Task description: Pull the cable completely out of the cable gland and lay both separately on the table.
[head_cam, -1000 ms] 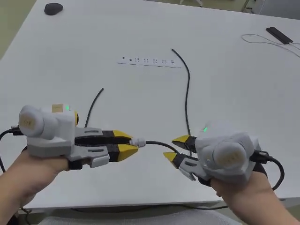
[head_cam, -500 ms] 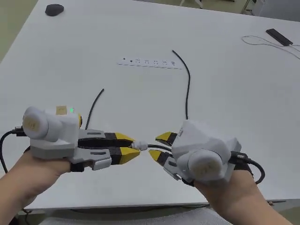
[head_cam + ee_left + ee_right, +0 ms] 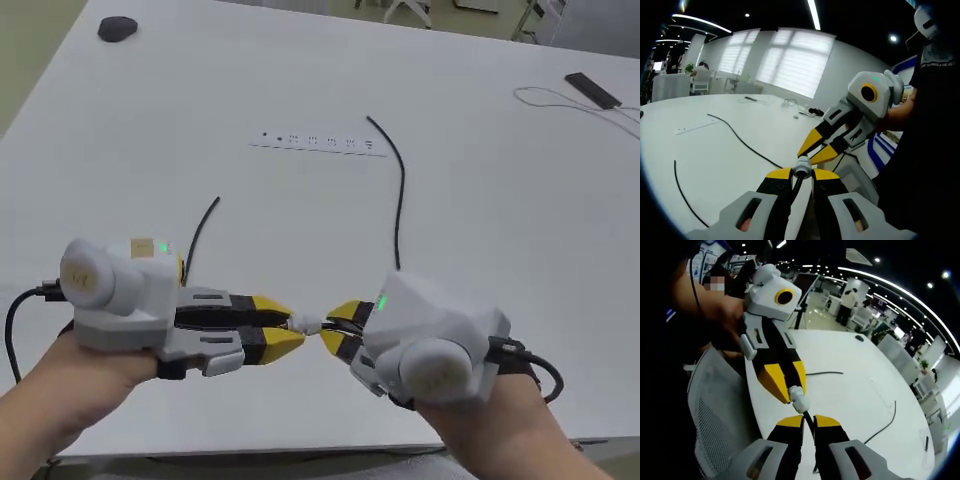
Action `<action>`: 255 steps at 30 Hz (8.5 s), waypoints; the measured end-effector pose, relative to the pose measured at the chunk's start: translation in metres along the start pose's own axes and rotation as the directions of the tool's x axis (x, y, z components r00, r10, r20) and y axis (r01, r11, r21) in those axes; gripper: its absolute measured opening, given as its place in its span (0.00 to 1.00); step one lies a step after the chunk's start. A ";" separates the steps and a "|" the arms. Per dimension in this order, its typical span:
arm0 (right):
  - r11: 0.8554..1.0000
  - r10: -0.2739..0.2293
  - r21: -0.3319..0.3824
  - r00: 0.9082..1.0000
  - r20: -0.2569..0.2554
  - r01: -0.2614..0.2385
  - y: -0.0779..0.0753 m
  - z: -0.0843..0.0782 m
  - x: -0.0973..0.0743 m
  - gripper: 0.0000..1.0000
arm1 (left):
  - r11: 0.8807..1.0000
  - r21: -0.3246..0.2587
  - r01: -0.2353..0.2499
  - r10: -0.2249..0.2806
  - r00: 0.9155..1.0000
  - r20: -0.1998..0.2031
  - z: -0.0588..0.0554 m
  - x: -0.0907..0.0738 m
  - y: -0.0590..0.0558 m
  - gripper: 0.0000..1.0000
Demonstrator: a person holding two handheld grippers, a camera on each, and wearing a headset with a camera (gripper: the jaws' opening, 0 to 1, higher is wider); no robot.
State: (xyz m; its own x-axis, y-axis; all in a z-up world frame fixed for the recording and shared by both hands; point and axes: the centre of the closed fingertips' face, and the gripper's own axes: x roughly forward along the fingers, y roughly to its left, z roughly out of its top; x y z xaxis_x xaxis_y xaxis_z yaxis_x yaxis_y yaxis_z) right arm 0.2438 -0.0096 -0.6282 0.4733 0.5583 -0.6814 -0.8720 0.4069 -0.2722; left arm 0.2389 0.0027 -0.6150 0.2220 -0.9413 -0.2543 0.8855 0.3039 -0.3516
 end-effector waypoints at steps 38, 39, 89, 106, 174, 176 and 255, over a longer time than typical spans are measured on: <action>0.939 -0.021 0.345 1.000 0.014 0.015 -0.019 -0.034 0.003 0.00 | 1.000 0.008 -0.023 0.023 1.000 -0.003 -0.001 0.004 0.006 0.15; 0.936 -0.023 0.351 1.000 0.016 0.016 -0.020 -0.034 0.003 0.00 | 1.000 0.012 -0.025 0.025 1.000 0.003 0.000 0.004 0.006 0.15; 0.863 -0.054 0.497 0.995 -0.084 0.089 -0.018 -0.102 0.002 0.01 | 0.999 0.014 -0.033 0.033 0.999 0.000 -0.001 0.000 0.001 0.15; 0.950 -0.050 0.305 0.997 -0.057 0.065 -0.018 -0.064 -0.011 0.21 | 0.999 0.007 -0.035 0.036 0.999 -0.007 0.002 0.001 0.001 0.15; 0.932 -0.084 0.350 0.995 -0.052 0.097 -0.030 -0.071 0.008 0.00 | 0.998 -0.001 -0.058 0.058 0.998 -0.018 -0.004 0.001 0.010 0.15; 0.911 -0.099 0.396 0.994 -0.049 0.110 -0.032 -0.077 0.009 0.00 | 0.998 -0.015 -0.056 0.056 0.998 -0.004 -0.002 0.000 0.009 0.15; 1.000 -0.010 -0.022 1.000 0.010 0.010 -0.005 -0.006 0.007 0.07 | 0.996 0.000 -0.085 0.085 0.996 -0.028 -0.002 0.001 0.005 0.15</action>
State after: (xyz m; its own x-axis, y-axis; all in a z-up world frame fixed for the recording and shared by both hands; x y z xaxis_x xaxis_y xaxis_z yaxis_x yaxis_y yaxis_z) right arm 0.2510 -0.0120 -0.6355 0.4834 0.5610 -0.6720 -0.8696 0.3964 -0.2945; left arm 0.2423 0.0033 -0.6186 0.2852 -0.9076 -0.3082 0.8635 0.3829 -0.3283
